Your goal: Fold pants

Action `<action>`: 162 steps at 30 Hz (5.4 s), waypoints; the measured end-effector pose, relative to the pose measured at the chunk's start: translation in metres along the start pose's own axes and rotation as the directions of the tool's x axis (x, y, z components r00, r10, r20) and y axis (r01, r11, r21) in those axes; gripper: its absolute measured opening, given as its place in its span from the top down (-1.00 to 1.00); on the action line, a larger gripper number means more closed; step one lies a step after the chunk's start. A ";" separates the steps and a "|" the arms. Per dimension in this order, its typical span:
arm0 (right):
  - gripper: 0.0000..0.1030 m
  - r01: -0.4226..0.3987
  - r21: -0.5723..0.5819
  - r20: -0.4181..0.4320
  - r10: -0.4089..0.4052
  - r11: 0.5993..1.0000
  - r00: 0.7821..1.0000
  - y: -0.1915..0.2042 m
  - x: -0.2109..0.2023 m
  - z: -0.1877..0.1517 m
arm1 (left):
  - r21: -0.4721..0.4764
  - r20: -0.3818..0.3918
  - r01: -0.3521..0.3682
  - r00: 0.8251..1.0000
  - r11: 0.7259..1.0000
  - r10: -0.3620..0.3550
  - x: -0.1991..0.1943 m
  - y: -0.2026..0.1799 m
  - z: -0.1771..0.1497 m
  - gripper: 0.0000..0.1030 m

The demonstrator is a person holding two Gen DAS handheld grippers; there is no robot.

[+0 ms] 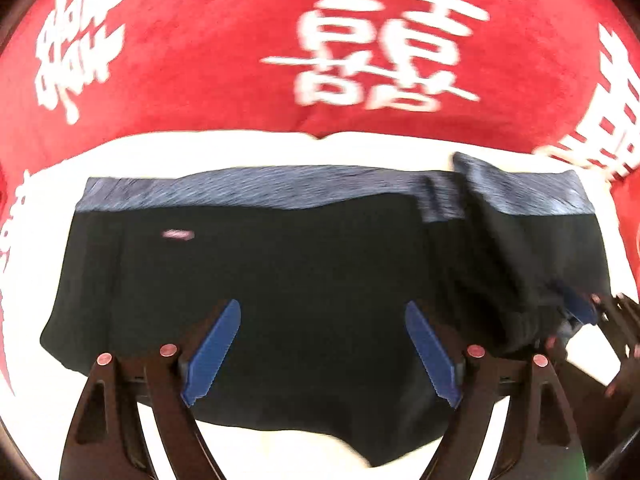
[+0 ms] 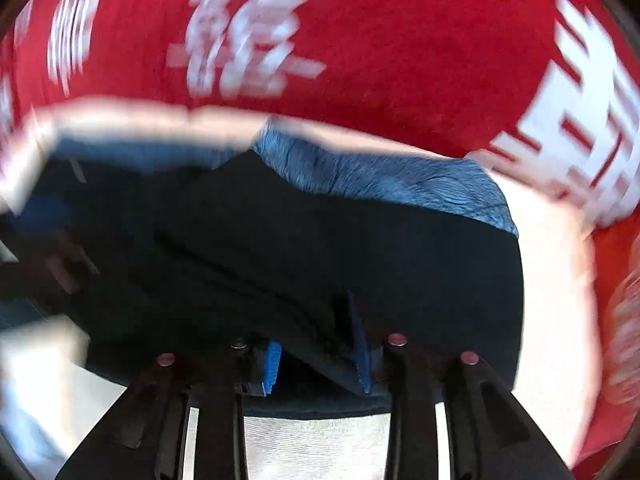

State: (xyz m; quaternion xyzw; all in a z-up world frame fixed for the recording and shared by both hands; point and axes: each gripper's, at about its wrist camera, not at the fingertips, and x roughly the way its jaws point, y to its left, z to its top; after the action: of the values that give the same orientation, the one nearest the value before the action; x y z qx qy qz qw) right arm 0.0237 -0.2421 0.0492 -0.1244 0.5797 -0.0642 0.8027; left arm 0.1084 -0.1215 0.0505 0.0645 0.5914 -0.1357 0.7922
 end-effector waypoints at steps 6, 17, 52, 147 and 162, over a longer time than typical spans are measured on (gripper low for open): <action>-0.08 -0.199 0.026 0.008 0.199 0.980 0.980 -0.001 -0.029 -0.018 | -0.034 -0.026 0.069 0.997 0.997 -0.070 -0.001 0.010 0.000 -0.66; -0.08 -0.553 0.651 0.164 0.616 0.519 0.771 -0.121 0.001 -0.054 | -0.022 -0.142 0.434 0.890 0.901 -0.432 -0.003 -0.070 0.024 -0.66; 0.34 -0.622 0.683 0.203 0.718 0.383 0.666 -0.262 0.116 -0.027 | 0.009 -0.261 0.437 0.870 0.900 -0.419 0.027 -0.101 0.008 0.91; -0.04 -0.560 0.112 -0.239 0.570 0.821 0.786 0.111 0.006 0.048 | -0.668 0.070 0.237 0.964 0.705 -0.257 -0.001 0.237 -0.090 -0.41; -0.05 -0.565 0.068 -0.249 0.562 0.822 0.789 0.121 0.007 0.048 | -0.678 0.341 0.488 0.871 0.549 -0.353 0.014 0.250 -0.093 -0.81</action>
State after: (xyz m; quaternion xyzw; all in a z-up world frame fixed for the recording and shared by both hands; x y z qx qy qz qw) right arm 0.0664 -0.1217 0.0237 0.0595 0.6900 0.1651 0.7022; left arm 0.0994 0.1399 -0.0046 -0.4212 0.5239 -0.0719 0.7369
